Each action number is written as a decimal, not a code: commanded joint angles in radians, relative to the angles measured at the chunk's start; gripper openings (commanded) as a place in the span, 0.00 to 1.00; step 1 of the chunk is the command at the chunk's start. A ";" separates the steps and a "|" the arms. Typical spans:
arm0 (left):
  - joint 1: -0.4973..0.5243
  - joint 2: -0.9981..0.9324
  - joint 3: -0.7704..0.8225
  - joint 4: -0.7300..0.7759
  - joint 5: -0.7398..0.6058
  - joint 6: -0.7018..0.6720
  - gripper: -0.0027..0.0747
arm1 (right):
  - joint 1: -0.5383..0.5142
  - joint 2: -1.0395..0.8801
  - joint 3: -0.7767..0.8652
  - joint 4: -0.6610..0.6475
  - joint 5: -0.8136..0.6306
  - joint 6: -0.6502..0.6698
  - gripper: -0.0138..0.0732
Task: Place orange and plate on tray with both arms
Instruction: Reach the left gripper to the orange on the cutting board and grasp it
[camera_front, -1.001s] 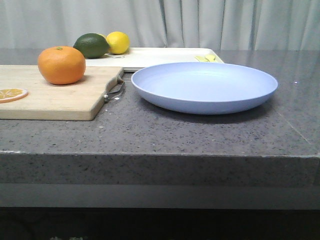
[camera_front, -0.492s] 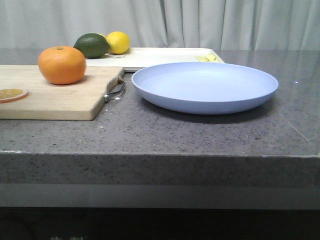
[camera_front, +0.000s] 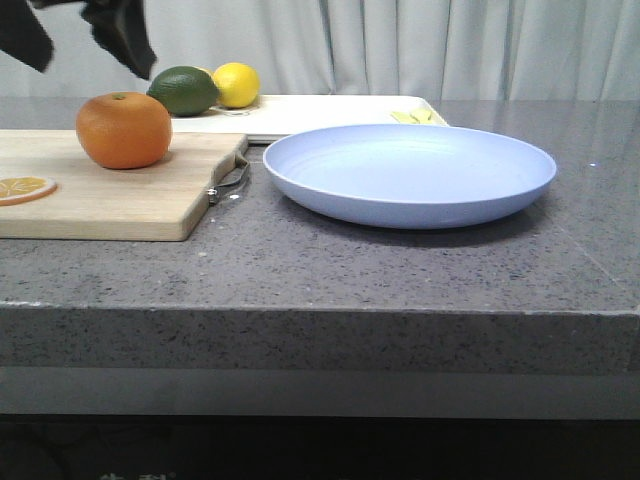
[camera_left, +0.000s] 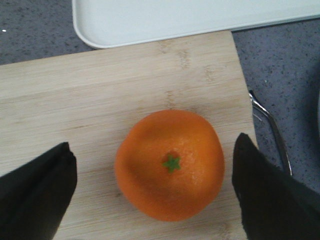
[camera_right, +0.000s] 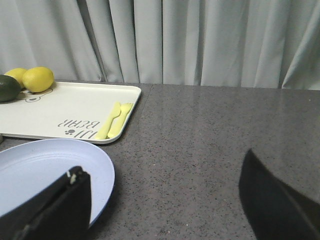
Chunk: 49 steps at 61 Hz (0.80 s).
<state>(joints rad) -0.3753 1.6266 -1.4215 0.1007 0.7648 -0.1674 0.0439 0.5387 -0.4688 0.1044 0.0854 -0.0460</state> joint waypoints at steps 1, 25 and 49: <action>-0.007 -0.007 -0.068 -0.012 -0.021 -0.001 0.81 | -0.002 0.006 -0.035 -0.003 -0.075 -0.003 0.86; -0.002 0.060 -0.096 -0.047 0.009 -0.001 0.81 | -0.002 0.006 -0.035 -0.003 -0.075 -0.003 0.86; 0.000 0.092 -0.096 -0.047 0.009 -0.001 0.81 | -0.002 0.006 -0.035 -0.003 -0.075 -0.003 0.86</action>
<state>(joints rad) -0.3763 1.7656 -1.4846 0.0576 0.8152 -0.1674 0.0439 0.5387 -0.4688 0.1044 0.0878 -0.0460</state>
